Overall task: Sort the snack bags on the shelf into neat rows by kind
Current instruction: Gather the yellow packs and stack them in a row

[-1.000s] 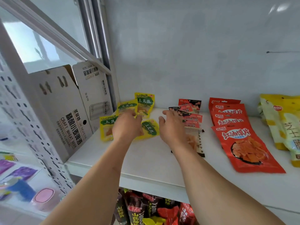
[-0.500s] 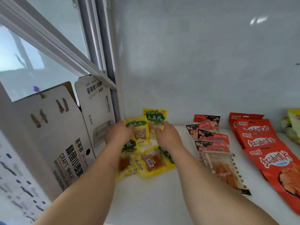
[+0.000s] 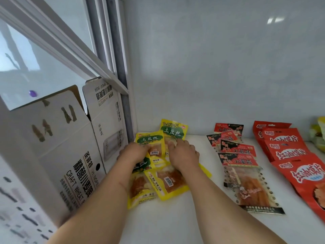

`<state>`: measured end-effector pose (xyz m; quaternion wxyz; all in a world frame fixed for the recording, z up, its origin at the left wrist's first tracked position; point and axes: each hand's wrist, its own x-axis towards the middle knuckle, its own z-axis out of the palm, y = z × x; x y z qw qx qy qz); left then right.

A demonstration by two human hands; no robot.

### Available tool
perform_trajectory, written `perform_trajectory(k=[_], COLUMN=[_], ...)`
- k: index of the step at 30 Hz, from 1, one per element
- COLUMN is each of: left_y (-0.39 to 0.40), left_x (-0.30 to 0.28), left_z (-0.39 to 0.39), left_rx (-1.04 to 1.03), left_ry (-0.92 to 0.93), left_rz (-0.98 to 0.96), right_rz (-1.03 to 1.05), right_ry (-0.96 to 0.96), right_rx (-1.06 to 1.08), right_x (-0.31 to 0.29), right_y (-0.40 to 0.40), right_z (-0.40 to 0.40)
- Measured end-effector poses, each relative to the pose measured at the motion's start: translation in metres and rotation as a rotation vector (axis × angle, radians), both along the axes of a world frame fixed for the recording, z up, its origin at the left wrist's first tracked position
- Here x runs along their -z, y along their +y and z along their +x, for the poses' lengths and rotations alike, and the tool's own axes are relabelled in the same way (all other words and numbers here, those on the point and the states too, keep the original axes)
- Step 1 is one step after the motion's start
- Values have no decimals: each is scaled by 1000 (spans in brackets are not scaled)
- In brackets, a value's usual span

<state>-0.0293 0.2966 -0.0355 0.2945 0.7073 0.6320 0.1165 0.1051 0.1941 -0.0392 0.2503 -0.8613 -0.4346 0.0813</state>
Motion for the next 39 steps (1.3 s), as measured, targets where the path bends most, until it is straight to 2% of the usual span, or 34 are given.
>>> perform_trajectory(k=[3,7,11,18,20,24,27,29,32,36,39], left_y=[-2,-6,-5,-20,-22,-30,-36,-37,-36,-35,-33], left_x=[-6,-7,-2,-8,-7,-9,-14,-16,-18,-18,-17], left_z=[1,0,1,-8,-11,-15,-16,-17,-19,-25,-27], left_rx=[-24,-89,-153,-198,-191,-192,-185,-175,-158,-128,-120], left_ry=[-94,-184,-225,-339,-368,-516,-619,-684,-819,-903,-919], left_rz=[-37,-62,-75,-84,-36,77,110,101,-27,-196,-253], right_rz=[39,-73,-107,18,123,520,624,643,646,635,637], right_ry=[34,26,14,111,227,646,812,868,977,924,933], right_rx=[112,217,207,181,139,94,104,77,19,40,57], right_x=[-2,-3,1,-2,-4,-9,-16,-18,-17,-15,-14], right_y=[1,9,17,8,8,6,3,3,4,12,20], right_z=[-1,1,-1,2,1,1,-3,-4,-1,11,20])
